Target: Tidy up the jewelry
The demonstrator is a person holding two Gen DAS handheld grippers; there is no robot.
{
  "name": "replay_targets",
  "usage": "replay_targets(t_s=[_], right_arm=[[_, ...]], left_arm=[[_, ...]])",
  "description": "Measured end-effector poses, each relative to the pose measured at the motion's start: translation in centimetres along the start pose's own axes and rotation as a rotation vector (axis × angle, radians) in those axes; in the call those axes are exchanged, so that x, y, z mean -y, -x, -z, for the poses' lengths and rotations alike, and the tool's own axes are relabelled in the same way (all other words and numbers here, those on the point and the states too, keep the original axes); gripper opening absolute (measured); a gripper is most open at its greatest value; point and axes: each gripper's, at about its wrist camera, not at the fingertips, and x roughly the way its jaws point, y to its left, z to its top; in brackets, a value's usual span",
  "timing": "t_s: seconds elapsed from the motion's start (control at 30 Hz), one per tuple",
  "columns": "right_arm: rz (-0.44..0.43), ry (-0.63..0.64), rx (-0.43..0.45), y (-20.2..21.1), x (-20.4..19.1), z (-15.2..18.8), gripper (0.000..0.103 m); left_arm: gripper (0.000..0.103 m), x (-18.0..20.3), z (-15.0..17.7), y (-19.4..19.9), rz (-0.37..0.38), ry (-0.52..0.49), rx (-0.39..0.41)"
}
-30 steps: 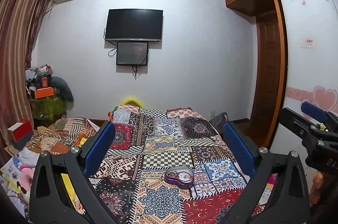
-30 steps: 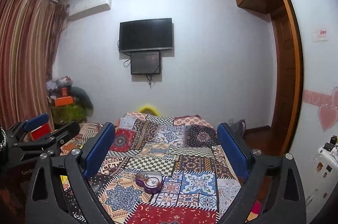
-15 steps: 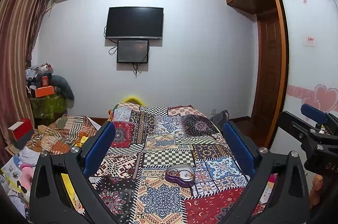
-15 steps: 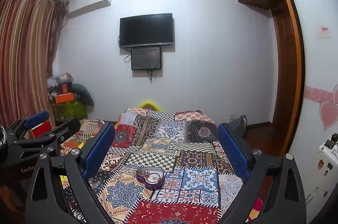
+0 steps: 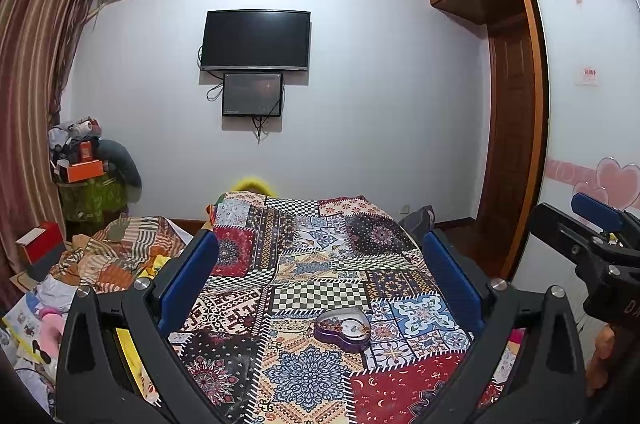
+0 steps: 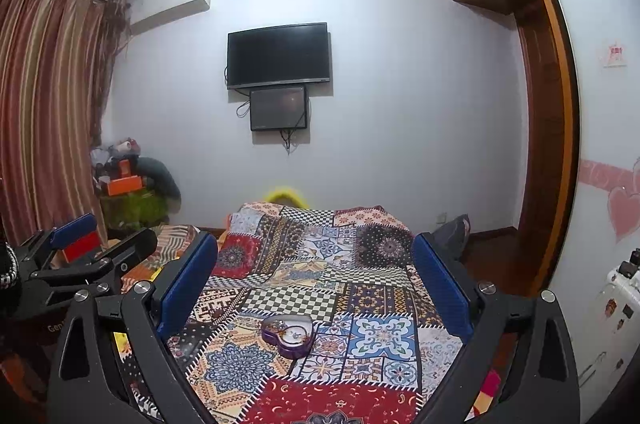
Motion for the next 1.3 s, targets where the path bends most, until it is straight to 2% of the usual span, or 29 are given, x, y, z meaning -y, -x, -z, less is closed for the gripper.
replay_targets(t_s=[1.3], right_arm=[[0.003, -0.019, -0.024, -0.74, 0.69, 0.35, 0.097]], left_arm=[[0.102, -0.15, 0.08, -0.5, 0.03, 0.003, -0.016]])
